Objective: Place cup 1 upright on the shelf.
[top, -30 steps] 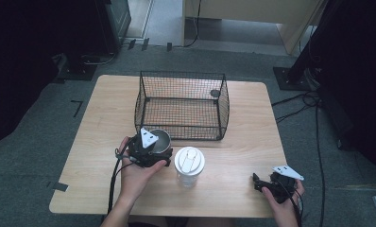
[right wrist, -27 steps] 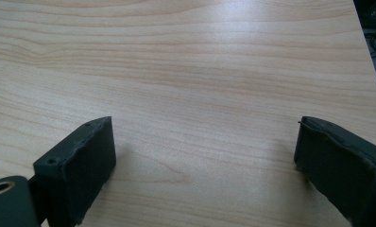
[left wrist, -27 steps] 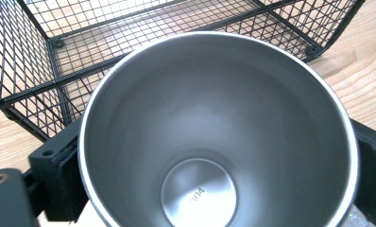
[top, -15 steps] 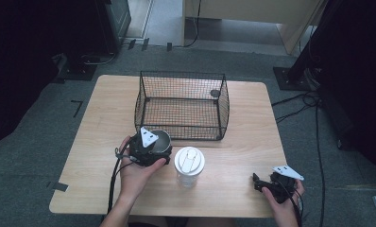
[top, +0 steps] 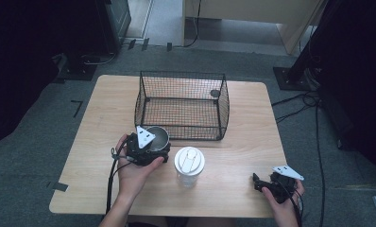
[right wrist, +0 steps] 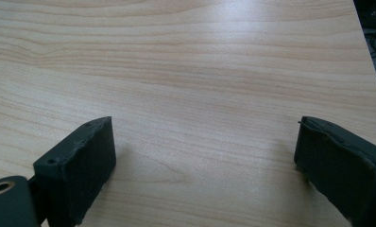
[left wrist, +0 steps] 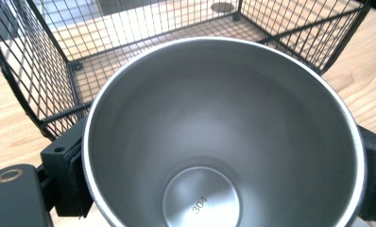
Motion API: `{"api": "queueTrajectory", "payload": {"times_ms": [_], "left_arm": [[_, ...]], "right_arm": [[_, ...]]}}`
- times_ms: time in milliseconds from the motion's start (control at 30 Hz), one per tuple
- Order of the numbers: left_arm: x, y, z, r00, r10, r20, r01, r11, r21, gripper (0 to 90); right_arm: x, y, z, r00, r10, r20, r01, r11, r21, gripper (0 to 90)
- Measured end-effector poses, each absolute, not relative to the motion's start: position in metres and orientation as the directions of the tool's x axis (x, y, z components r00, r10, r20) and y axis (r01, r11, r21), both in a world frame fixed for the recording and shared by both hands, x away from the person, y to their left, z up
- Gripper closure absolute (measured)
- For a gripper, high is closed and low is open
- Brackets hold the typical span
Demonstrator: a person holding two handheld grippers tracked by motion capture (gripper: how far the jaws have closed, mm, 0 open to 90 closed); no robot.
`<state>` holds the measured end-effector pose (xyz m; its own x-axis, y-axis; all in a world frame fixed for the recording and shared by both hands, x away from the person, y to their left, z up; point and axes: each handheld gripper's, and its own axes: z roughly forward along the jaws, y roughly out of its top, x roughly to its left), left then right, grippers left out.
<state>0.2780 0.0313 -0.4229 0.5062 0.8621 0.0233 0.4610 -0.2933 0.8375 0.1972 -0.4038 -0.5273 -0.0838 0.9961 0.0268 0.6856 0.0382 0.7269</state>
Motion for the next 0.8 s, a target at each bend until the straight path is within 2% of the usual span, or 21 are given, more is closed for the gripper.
{"api": "queueTrajectory", "payload": {"times_ms": [800], "left_arm": [[0.272, 0.029, -0.385, 0.504, 0.86, 0.079, 0.272, -0.245, 0.931, 7.7]], "right_arm": [[0.197, -0.404, -0.527, -0.082, 0.996, 0.029, 0.686, 0.035, 0.727, 6.2]]}}
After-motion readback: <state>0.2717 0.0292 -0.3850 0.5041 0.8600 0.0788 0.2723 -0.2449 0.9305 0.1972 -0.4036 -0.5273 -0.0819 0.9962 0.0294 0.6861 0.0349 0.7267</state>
